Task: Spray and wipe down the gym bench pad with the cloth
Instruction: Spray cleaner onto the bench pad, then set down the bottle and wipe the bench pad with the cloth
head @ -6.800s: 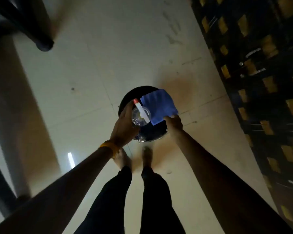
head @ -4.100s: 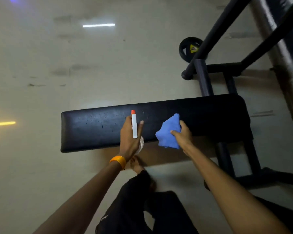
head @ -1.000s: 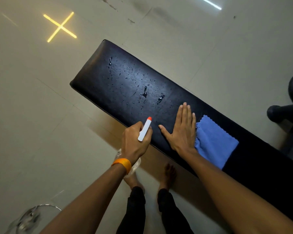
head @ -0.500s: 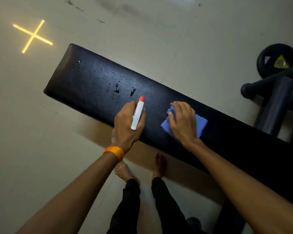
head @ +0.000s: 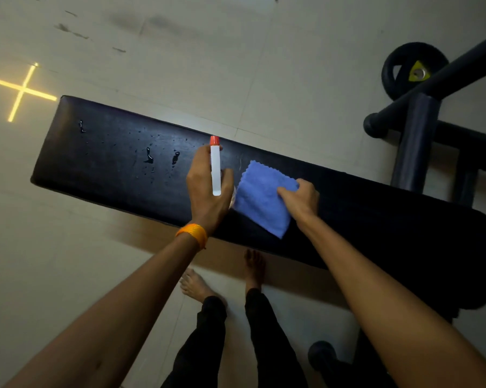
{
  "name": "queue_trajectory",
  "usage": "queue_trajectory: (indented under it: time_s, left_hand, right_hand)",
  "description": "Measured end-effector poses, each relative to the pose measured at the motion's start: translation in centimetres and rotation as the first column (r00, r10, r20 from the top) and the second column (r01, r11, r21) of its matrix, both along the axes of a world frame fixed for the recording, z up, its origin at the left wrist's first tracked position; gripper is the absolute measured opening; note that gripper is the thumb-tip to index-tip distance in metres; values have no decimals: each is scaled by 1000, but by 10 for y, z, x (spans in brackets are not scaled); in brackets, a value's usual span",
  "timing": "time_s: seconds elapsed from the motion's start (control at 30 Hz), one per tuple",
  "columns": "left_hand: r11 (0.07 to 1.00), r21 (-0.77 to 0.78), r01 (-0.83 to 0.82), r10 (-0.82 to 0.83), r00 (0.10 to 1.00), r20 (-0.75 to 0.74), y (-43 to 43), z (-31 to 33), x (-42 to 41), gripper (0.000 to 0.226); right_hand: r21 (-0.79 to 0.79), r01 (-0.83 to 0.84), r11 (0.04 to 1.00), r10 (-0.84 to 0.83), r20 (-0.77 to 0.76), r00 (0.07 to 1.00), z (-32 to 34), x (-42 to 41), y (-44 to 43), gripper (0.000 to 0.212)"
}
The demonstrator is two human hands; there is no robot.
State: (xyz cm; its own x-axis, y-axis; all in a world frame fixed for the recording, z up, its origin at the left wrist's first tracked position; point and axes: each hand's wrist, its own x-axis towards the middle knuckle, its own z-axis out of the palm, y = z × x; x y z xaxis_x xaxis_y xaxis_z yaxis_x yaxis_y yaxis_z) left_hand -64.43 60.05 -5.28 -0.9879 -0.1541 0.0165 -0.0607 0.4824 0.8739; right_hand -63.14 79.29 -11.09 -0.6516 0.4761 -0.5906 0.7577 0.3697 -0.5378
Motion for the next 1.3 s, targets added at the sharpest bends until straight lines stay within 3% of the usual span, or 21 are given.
queue_trajectory:
  time_s: [0.23, 0.53, 0.8, 0.87, 0.93, 1.0, 1.13, 1.2, 1.3]
  left_hand:
    - [996, 67, 51, -49, 998, -39, 35, 4, -13, 30]
    - [984, 97, 150, -152, 988, 15, 58, -7, -5, 37]
    - [960, 138, 244, -267, 946, 185, 21, -13, 15, 85]
    - [976, 86, 202, -215, 956, 197, 6, -13, 31, 69]
    - [994, 36, 105, -110, 963, 247, -12, -20, 48, 36]
    - [993, 114, 1, -51, 899, 435, -25, -27, 63, 12]
    - [914, 363, -180, -181, 620, 764, -40, -28, 87, 9]
    - [887, 413, -209, -262, 510, 820, -46, -24, 90, 12]
    - [800, 530, -282, -370, 463, 805, -64, -18, 90, 28]
  right_hand:
    - [-1, 138, 990, -133, -288, 948, 37, 13, 37, 14]
    - [26, 106, 994, -90, -352, 932, 45, 24, 41, 17]
    - [30, 71, 997, -54, -386, 921, 55, 27, 15, 18]
    - [14, 77, 997, -66, -385, 920, 60, 30, 9, 17]
    - [-18, 111, 994, -109, -378, 919, 65, 33, -1, 15]
    - [-62, 185, 981, -195, -344, 918, 66, 37, -13, 13]
    - [-159, 272, 949, -306, -257, 917, 69, 51, -56, 13]
    - [-225, 318, 921, -364, -212, 907, 67, 59, -81, 6]
    - [-331, 352, 875, -425, -184, 886, 73, 67, -124, 17]
